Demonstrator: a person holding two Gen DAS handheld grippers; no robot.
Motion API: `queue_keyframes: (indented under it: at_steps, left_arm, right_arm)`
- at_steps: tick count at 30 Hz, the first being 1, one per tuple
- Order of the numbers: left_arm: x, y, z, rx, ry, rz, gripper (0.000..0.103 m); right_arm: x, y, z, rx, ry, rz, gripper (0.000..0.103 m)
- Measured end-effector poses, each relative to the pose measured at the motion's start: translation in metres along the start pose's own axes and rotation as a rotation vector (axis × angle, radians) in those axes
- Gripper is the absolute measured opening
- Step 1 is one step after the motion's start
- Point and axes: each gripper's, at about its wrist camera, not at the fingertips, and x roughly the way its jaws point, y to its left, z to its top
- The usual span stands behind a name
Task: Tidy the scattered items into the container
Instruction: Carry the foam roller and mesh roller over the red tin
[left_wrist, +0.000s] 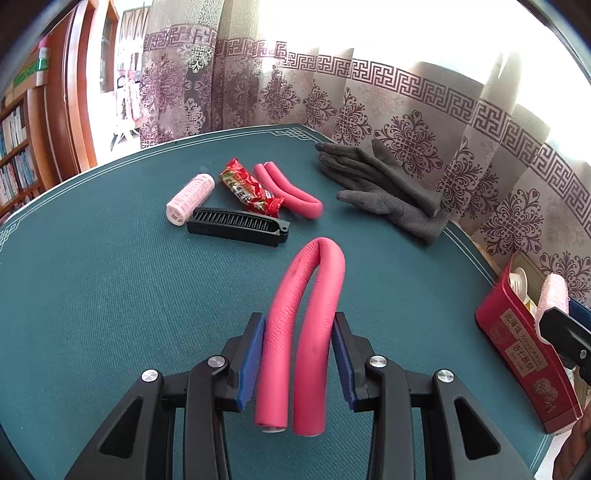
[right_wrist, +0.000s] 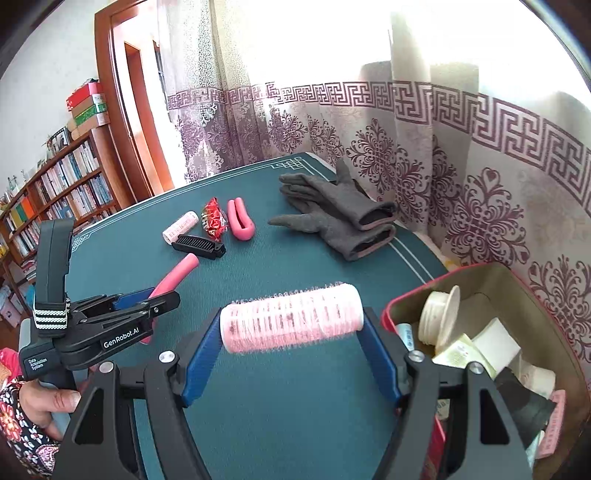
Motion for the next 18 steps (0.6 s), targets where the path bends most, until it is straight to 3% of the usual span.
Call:
queue_keyframes:
  at_steps: [12, 18]
  left_arm:
    - [-0.017, -0.08, -0.005, 0.114, 0.008, -0.1, 0.037]
    - [-0.024, -0.13, -0.008, 0.195, 0.01, -0.144, 0.037]
  right_arm:
    - [-0.084, -0.098, -0.046, 0.157, -0.048, -0.173, 0.076]
    - [-0.101, -0.131, -0.06, 0.18, -0.044, -0.215, 0.076]
